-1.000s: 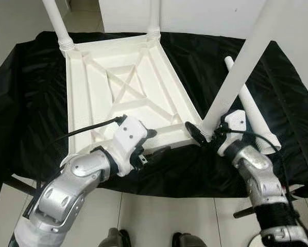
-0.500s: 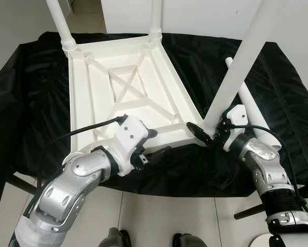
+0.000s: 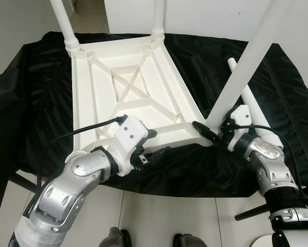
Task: Building children table
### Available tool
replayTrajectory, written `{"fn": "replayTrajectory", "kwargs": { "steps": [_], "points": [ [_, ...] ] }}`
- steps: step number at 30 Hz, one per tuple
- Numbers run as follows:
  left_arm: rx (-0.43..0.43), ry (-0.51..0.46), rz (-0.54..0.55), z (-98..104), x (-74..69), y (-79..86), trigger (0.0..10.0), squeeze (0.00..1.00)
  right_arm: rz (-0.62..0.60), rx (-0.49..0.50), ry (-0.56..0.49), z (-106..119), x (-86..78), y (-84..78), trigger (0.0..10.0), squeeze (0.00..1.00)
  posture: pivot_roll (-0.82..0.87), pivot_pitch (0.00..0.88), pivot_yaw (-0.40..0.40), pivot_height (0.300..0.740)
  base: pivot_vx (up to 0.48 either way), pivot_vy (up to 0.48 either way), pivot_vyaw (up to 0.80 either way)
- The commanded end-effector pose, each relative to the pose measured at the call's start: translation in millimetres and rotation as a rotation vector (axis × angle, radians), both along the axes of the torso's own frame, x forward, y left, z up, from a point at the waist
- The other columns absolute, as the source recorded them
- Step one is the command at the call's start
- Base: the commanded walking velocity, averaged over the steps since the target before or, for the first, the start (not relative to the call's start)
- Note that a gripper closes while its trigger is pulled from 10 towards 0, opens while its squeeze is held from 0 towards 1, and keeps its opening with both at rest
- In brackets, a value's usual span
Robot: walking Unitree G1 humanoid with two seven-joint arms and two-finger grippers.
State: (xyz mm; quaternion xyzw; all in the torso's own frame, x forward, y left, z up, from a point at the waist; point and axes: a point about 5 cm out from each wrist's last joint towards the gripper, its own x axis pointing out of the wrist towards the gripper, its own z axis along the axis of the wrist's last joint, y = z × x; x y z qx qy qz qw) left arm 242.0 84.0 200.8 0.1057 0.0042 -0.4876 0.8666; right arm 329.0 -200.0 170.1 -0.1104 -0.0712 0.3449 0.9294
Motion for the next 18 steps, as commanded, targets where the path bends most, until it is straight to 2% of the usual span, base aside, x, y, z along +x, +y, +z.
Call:
{"fn": "replayTrajectory", "kwargs": {
  "steps": [1, 7, 12, 13, 16, 18],
  "points": [
    [0.006, 0.009, -0.005, -1, -2.5, -1.3, 10.0, 0.0, -0.027, 0.029, 0.013, -1, -0.5, -5.9, 10.0, 0.0, -0.14, 0.162, 0.059, 0.74, 0.0, 0.0, 0.0],
    [0.006, 0.011, -0.002, -1, -2.7, -1.3, 10.0, 0.0, -0.071, 0.079, 0.039, -4, -0.9, -1.2, 10.0, 0.0, -0.14, 0.165, 0.056, 0.74, 0.0, 0.0, 0.0],
    [0.003, 0.011, -0.001, -2, -3.7, -1.9, 10.0, 0.0, -0.264, 0.093, 0.036, -8, 1.5, 6.8, 10.0, 0.0, -0.14, 0.157, 0.047, 0.74, 0.0, 0.0, 0.0],
    [0.003, 0.011, -0.001, -2, -3.7, -1.9, 10.0, 0.0, -0.264, 0.093, 0.036, -8, 1.5, 6.8, 10.0, 0.0, -0.14, 0.157, 0.047, 0.74, 0.0, 0.0, 0.0],
    [0.002, 0.012, 0.001, -2, -3.9, -2.0, 10.0, 0.0, -0.316, 0.122, 0.03, -10, -2.0, 14.2, 10.0, 0.0, -0.14, 0.156, 0.045, 0.74, 0.0, 0.0, 0.0],
    [0.003, 0.013, 0.002, -3, -4.1, -2.3, 10.0, 0.0, -0.403, 0.182, 0.039, -12, -6.3, 21.4, 10.0, 0.0, -0.14, 0.153, 0.04, 0.74, 0.0, 0.0, 0.0]
  ]
}}
